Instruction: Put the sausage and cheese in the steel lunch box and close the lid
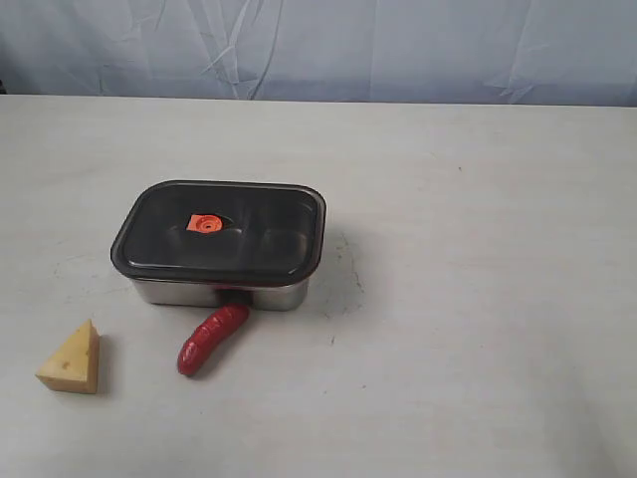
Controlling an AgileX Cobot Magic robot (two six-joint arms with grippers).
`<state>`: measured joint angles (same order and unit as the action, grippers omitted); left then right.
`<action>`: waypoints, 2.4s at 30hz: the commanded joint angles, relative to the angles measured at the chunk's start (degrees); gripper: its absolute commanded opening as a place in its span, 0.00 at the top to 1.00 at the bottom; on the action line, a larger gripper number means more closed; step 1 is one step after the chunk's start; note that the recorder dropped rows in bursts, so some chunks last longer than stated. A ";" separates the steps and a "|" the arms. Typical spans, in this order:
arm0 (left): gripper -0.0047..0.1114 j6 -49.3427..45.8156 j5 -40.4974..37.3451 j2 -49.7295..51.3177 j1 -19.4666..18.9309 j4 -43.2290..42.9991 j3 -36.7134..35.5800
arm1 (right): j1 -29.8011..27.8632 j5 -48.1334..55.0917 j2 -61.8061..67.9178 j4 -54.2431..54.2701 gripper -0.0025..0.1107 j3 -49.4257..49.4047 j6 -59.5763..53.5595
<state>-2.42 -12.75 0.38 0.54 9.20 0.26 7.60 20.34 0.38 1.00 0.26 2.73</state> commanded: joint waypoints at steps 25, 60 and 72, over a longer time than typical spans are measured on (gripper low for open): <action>0.96 0.06 0.66 -0.38 -0.38 0.36 -0.26 | -0.16 -16.14 4.81 19.98 0.99 4.14 28.75; 0.96 0.06 0.66 -0.38 0.84 0.37 -0.26 | 1.33 40.91 110.94 87.52 0.63 57.35 -59.15; 0.96 0.06 0.66 -0.38 0.84 0.37 -0.26 | 13.66 38.32 117.18 93.20 0.63 59.02 -64.05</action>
<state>-2.42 -12.75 0.31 0.93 9.20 0.26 19.81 59.41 117.18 92.83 58.28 -60.47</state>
